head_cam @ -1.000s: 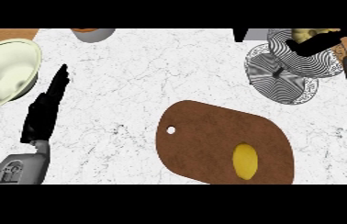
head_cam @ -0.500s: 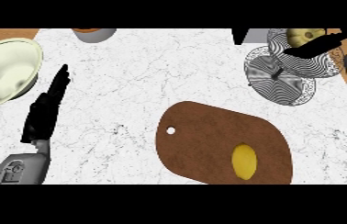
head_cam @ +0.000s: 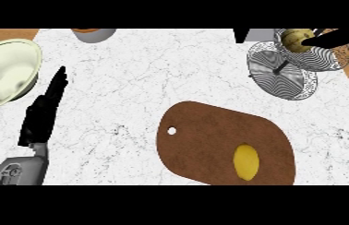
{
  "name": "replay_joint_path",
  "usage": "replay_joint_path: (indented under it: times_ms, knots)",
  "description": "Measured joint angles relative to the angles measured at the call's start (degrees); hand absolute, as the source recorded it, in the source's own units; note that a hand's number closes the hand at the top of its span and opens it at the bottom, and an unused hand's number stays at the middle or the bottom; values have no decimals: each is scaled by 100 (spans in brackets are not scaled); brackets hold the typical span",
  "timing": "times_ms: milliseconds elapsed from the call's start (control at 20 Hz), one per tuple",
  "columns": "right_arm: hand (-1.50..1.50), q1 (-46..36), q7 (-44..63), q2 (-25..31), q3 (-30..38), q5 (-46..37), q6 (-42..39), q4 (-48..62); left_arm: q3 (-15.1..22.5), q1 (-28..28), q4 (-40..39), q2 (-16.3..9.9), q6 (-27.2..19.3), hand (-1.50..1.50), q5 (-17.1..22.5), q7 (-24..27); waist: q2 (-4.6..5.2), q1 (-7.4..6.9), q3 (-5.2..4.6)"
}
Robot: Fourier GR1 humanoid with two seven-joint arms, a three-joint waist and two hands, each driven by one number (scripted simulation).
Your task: Pick the squash from the cutting board and place it in the tiered basket
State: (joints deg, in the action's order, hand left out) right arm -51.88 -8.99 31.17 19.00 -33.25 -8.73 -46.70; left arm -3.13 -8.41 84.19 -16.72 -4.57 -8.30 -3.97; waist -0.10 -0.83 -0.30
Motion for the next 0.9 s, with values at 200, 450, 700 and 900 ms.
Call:
replay_joint_path:
  times_ms: [200,450,700,900]
  knots:
    - [-150,60,214,322,343,257,-99,7,-36,-62,-82,28,-9,0,-27,8,5,56,17]
    - [-150,63,521,1115,852,707,-867,376,-24,-84,-121,84,-54,0,-100,14,9,89,25]
    - [-150,393,171,1938,1246,1014,-1535,945,-19,-60,-156,126,-39,0,-130,74,27,68,32]
    - [-150,743,-578,2575,1558,1196,-1964,1606,-94,-89,-115,56,64,0,-63,71,49,27,41]
